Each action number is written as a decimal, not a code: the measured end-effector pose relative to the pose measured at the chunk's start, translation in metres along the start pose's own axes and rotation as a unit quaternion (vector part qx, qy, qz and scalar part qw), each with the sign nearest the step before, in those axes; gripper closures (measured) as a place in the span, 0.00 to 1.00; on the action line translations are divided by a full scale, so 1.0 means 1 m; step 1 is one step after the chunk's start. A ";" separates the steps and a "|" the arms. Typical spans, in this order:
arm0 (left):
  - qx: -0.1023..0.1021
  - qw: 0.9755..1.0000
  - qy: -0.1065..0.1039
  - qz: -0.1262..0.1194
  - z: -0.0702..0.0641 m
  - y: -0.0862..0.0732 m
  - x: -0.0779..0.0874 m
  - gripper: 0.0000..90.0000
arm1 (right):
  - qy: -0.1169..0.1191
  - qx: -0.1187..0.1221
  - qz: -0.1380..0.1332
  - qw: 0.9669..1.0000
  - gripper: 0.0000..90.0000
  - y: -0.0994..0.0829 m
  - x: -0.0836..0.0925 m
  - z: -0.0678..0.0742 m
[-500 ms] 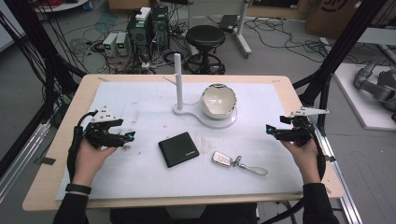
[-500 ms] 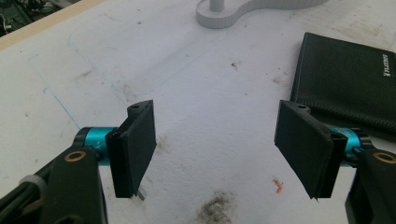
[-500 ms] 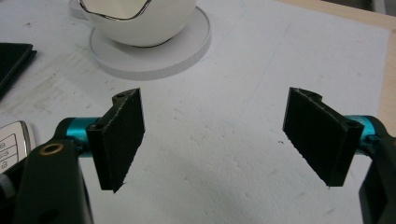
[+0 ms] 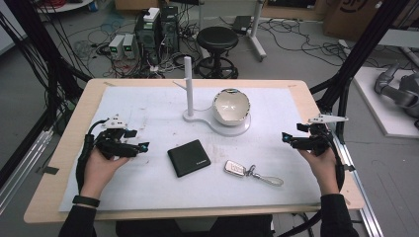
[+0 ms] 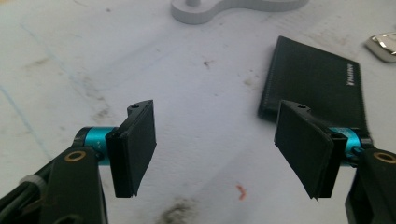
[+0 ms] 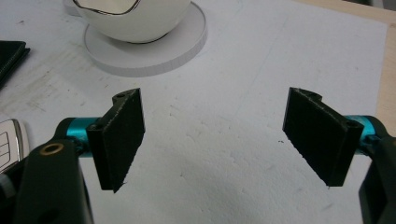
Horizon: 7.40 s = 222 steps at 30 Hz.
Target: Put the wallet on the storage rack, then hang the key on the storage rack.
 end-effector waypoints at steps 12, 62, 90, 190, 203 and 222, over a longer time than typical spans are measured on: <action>0.082 0.991 -0.077 0.067 -0.046 -0.013 -0.030 0.36 | 0.000 -0.005 0.004 1.000 0.24 -0.003 -0.002 -0.003; 0.220 0.971 -0.093 -0.003 -0.062 -0.011 -0.072 0.83 | -0.002 0.004 0.015 1.000 0.24 -0.001 -0.012 -0.001; 0.143 0.969 -0.153 -0.128 -0.078 0.062 -0.026 0.89 | 0.000 0.004 0.014 1.000 0.24 -0.001 -0.012 -0.001; 0.065 0.987 -0.039 -0.143 -0.084 0.103 -0.039 0.36 | 0.013 -0.006 0.015 1.000 0.24 -0.008 -0.008 -0.002; 0.038 0.997 -0.005 -0.068 -0.056 0.055 -0.027 0.32 | 0.018 -0.008 0.027 0.999 0.24 -0.007 -0.014 0.001; 0.032 0.997 -0.014 -0.069 -0.049 0.058 -0.024 0.31 | 0.025 -0.002 0.029 0.999 0.24 -0.009 -0.011 0.007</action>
Point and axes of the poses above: each handheld gripper's, and its own axes: x roughly backward along the jaws, y roughly out of its top, z roughly to its left, the point moved 7 cm from there along -x, roughly forward along the jaws, and after that the axes turned 10 degrees about y, right-handed, at the moved point
